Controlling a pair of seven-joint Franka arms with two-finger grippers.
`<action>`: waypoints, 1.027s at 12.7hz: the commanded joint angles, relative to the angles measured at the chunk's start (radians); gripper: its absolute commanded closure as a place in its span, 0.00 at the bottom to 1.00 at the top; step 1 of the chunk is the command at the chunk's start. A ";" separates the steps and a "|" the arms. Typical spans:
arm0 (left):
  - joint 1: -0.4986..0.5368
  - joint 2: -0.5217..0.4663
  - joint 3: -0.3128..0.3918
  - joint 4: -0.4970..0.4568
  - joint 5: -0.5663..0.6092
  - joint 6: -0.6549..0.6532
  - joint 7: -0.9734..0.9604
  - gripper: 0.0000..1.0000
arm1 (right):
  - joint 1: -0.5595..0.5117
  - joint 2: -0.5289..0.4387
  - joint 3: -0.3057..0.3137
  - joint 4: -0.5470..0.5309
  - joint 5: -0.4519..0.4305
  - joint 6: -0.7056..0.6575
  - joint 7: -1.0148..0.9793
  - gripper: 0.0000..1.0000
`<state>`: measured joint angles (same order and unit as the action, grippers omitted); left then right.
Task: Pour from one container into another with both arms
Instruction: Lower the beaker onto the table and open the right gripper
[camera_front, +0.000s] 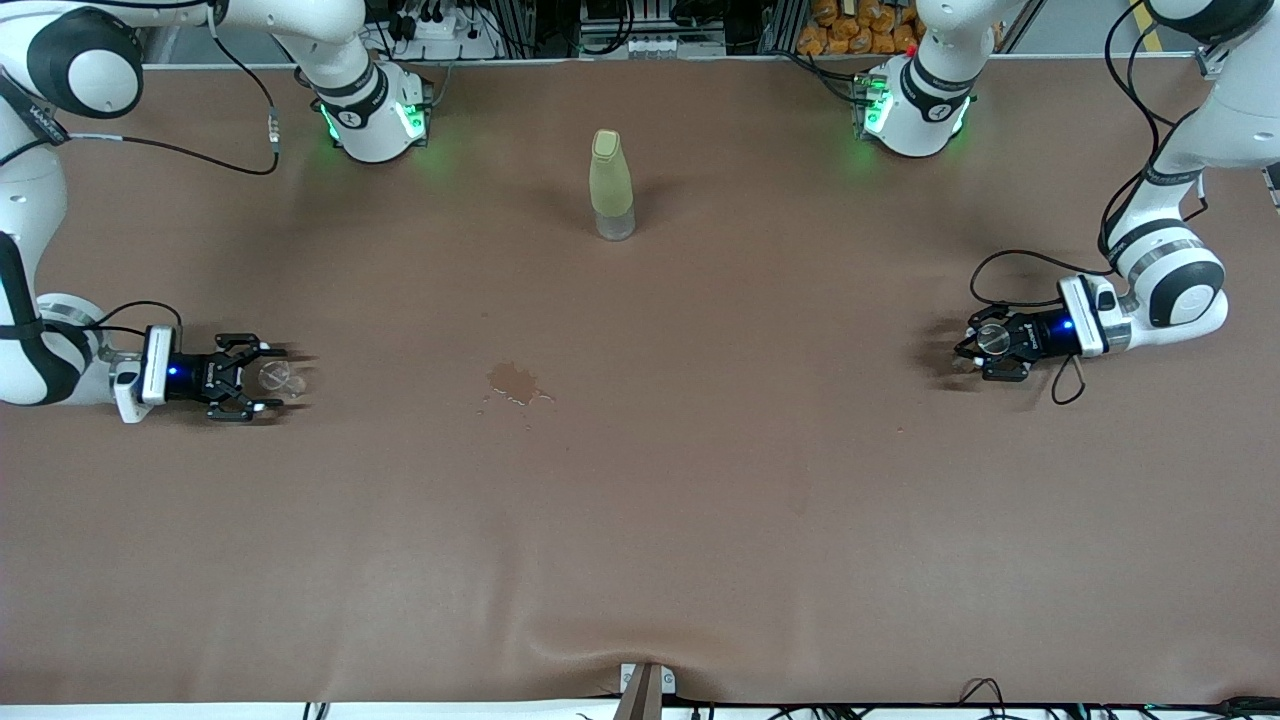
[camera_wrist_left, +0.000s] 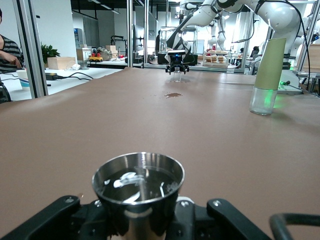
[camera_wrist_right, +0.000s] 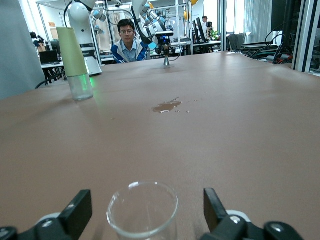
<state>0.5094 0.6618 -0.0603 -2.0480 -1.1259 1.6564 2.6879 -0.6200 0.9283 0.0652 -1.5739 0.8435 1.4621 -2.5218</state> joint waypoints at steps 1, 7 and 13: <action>0.009 0.013 -0.007 0.020 0.012 -0.004 0.015 1.00 | -0.026 -0.023 0.021 0.026 -0.003 -0.055 0.090 0.00; 0.008 0.021 -0.006 0.025 0.012 -0.004 0.013 0.94 | -0.010 -0.091 0.047 0.179 0.003 -0.172 0.484 0.00; 0.006 0.032 -0.006 0.037 0.012 -0.004 0.012 0.62 | 0.022 -0.366 0.130 0.239 0.025 -0.167 1.045 0.00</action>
<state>0.5094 0.6904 -0.0605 -2.0224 -1.1258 1.6567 2.6888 -0.6138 0.6762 0.1934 -1.2968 0.8628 1.2819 -1.6163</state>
